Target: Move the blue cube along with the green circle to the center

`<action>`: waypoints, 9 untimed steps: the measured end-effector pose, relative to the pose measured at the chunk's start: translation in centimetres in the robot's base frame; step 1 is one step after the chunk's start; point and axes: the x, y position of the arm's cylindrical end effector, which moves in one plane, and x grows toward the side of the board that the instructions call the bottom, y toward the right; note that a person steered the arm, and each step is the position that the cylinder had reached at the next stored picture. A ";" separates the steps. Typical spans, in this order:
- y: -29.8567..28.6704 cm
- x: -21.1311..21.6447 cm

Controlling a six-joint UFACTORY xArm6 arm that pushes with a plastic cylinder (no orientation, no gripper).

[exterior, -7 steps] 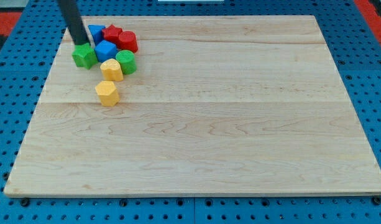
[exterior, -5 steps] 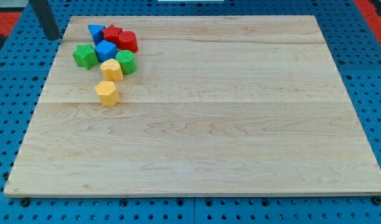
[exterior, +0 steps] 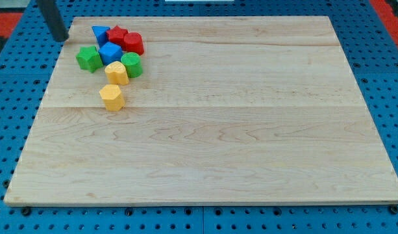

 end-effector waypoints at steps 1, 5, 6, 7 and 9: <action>5.4 3.3; 24.8 6.3; 27.2 9.9; 27.0 15.3; 25.9 17.1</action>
